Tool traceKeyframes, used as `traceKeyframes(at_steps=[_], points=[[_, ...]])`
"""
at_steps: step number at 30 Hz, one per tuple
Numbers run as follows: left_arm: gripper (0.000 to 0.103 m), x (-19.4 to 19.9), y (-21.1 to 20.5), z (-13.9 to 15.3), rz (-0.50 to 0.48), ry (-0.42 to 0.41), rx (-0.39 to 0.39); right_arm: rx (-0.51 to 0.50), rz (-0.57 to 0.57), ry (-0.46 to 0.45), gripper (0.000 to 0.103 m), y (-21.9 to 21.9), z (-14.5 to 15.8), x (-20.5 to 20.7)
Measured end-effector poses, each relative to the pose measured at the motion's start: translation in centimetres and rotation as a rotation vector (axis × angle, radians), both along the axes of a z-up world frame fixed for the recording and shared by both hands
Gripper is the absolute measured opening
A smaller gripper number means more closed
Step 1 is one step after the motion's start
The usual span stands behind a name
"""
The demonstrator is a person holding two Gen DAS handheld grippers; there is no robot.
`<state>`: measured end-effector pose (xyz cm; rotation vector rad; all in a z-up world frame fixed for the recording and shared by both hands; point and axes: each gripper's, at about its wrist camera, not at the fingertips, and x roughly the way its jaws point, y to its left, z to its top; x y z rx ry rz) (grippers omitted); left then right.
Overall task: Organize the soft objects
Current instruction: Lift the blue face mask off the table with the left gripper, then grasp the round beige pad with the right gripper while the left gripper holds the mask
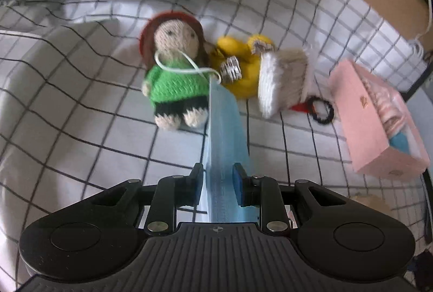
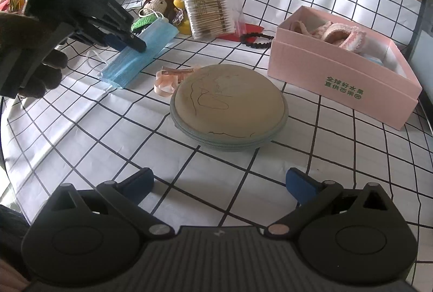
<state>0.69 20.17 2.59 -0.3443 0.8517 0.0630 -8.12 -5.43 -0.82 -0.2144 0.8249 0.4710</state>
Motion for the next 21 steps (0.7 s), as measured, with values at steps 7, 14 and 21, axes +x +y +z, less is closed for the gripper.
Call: traceKeyframes(at_steps=[7, 14, 21], points=[[0.027, 1.6, -2.5, -0.9, -0.07, 0.033, 0.073, 0.004, 0.0, -0.006, 0.103, -0.1, 0.0, -0.1], [0.027, 3.5, -4.6, -1.3, -0.082, -0.004, 0.142, 0.02, -0.013, -0.046, 0.088, -0.3, 1.0, 0.2], [0.015, 3.4, -4.2, -1.4, -0.068, -0.014, 0.103, 0.05, 0.039, -0.098, 0.091, 0.0, 2.6, 4.0]])
